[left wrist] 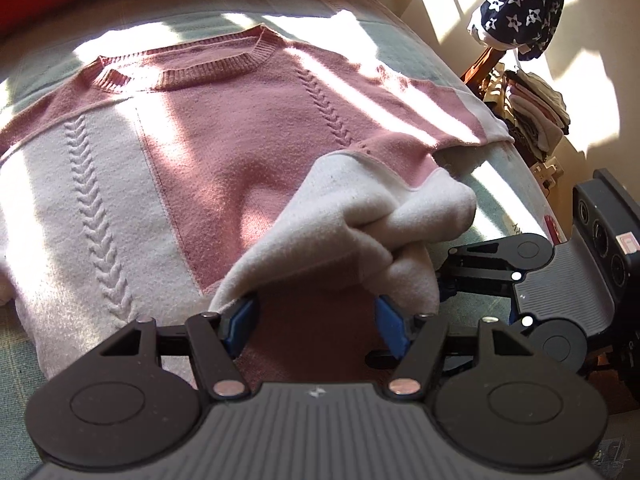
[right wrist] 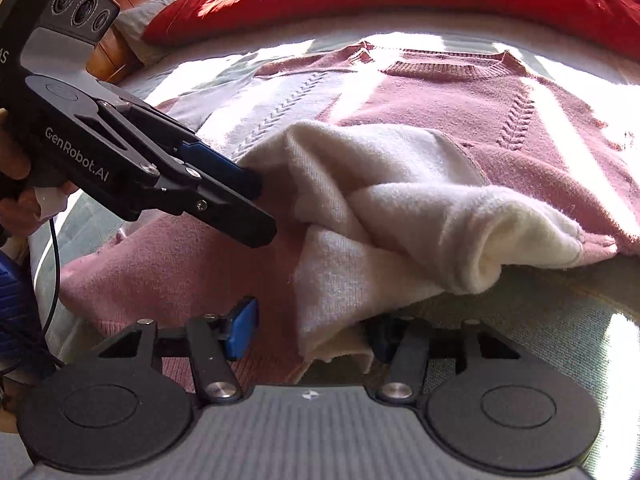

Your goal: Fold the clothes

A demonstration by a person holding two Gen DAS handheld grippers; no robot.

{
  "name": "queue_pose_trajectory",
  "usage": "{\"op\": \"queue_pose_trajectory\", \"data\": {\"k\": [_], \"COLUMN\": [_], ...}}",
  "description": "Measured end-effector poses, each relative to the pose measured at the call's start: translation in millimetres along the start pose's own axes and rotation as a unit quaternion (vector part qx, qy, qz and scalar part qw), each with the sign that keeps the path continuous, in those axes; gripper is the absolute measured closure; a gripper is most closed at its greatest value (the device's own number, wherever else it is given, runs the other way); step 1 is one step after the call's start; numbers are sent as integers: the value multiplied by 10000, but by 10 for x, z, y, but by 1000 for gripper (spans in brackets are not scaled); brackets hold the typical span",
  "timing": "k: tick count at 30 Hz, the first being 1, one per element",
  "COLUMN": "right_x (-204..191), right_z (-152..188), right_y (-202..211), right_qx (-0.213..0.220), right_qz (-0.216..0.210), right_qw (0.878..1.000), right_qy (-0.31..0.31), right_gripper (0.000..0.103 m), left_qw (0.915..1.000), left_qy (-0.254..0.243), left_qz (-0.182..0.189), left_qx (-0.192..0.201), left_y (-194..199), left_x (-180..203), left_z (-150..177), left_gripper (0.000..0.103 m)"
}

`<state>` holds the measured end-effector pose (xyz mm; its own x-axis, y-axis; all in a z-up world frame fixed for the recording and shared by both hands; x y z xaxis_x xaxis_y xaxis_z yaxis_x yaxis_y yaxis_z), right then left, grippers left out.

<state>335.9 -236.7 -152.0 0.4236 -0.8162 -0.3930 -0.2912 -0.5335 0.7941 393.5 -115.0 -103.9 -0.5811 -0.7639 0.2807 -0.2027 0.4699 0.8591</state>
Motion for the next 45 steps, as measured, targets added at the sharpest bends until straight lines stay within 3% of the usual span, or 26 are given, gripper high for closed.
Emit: {"op": "queue_pose_trajectory", "data": {"k": [2,5,17,23,27,30,37,40,45], "right_x": [11,23,-122,-290,-415,-372,314,420,427], "right_z": [64,165,256,450,658,731,736,651,547], "right_y": [54,198,780,1130,1233,1249,1044,867,588], "right_qx": [-146,-254,-197,-452,-852,-895,-330,-145,-69], "right_qz": [6,-30,-371,-431,-551,-371,684,714,650], "right_qw": [9998,9988,9933,9903,9872,9892,9941,9966,9978], "right_qy": [-119,-428,-1073,-1238,-1231,-1101,-773,-390,117], "right_gripper": [80,94,95,95,94,88,79,64,63], "left_qw": [10000,9999,9989,9994,9995,9995,9992,9989,9985], "left_qy": [-74,-65,204,98,90,61,73,39,92], "left_qz": [-9,-91,-410,-282,-206,-179,-162,-156,-195], "left_qx": [-30,-39,-140,-183,-209,-234,-370,-431,-509], "left_y": [73,206,491,484,434,411,348,324,277], "left_x": [25,35,-61,64,135,173,230,262,266], "left_z": [15,52,286,336,353,368,433,461,495], "left_gripper": [37,35,34,34,34,34,33,32,32]}}
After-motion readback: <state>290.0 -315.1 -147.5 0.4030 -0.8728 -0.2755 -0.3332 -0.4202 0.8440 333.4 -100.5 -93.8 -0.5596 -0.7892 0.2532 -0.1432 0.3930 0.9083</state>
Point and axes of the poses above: each gripper's, at about its wrist camera, not at the fingertips, and y roughly against the way its jaws point, x to its right, z to its underside, the point moved 8 cm from there along -y, roughly the way its jaws point, and after that the axes turned 9 degrees about -y, right-handed, at the moved point
